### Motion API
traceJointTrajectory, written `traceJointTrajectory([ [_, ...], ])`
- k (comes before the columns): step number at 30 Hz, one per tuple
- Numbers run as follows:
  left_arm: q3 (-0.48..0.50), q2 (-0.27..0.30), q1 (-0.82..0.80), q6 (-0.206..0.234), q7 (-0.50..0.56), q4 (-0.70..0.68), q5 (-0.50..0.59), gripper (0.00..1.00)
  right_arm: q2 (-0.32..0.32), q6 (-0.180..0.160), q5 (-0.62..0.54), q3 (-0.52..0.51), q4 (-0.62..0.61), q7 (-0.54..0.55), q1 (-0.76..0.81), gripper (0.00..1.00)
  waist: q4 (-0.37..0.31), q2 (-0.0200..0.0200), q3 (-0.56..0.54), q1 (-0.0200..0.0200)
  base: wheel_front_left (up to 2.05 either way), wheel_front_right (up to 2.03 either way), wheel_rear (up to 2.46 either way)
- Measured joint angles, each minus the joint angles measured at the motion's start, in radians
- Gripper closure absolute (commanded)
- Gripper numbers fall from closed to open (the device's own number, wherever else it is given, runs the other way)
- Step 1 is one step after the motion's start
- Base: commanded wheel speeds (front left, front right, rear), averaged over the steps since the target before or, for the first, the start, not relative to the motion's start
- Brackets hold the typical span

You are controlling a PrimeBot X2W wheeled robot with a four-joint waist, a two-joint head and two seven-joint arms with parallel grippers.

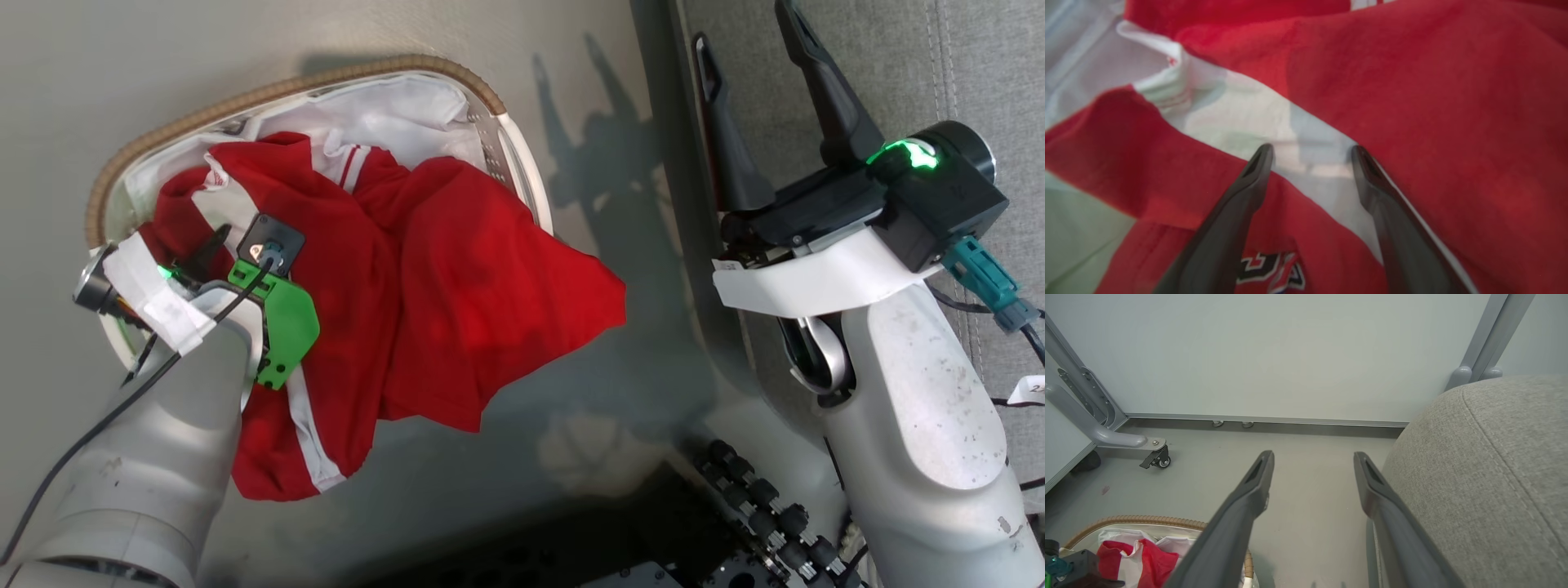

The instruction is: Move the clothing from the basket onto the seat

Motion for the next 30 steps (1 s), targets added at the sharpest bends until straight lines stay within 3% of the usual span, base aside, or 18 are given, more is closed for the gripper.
traceJointTrajectory([
  [16,-0.081,0.022,-0.078,-0.032,0.05,0.009,0.035,0.01,0.0,0.0,0.051,0.023,-0.023,0.0,-0.035,0.0,-0.048,0.0,0.1,-0.0001,0.0,0.0,0.0],
  [17,-0.084,0.022,-0.079,-0.034,0.052,0.009,0.034,0.54,0.0,0.0,0.052,0.023,-0.023,0.0,-0.035,0.0,-0.05,0.0,0.103,-0.0001,0.0,0.0,0.0],
  [18,-0.086,0.022,-0.08,-0.038,0.051,0.009,0.032,1.0,0.0,0.0,0.052,0.023,-0.023,0.0,-0.035,0.0,-0.053,0.0,0.106,0.0,0.0,0.0,0.0],
  [30,-0.045,-0.005,-0.006,-0.04,-0.074,0.017,-0.067,1.0,0.001,0.0,0.027,0.003,0.016,0.0,-0.025,0.0,-0.05,0.0,0.008,-0.0001,0.0,0.0,0.0],
])
